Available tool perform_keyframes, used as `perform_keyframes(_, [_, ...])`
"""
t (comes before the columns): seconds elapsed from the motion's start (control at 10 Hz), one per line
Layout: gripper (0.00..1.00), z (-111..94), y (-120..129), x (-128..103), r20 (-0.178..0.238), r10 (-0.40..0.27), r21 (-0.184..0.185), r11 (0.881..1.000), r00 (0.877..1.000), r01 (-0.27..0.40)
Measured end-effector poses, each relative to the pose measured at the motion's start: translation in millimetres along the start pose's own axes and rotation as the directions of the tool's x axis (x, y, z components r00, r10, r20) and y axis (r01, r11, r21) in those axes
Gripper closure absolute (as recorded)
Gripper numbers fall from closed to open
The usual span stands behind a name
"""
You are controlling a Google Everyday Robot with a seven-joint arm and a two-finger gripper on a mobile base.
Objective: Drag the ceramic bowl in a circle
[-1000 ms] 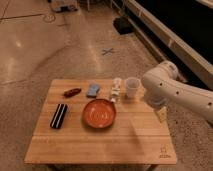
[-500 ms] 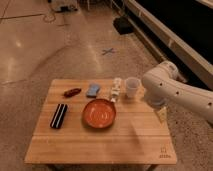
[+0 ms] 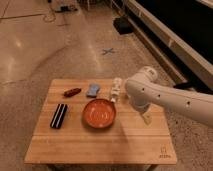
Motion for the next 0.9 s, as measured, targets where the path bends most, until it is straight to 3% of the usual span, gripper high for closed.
perform_keyframes(0.3, [0.20,24.0,-28.0,-48.0,0.020,-0.091,-0.012,0.996,0.996,0.092])
perform_keyframes(0.6, [0.20,33.5,-40.6,-71.4,0.033,-0.145,-0.016,0.989,0.989,0.146])
perform_keyframes(0.9, [0.20,50.6,-47.3,-90.3,0.042,-0.229,-0.020,0.973,0.972,0.230])
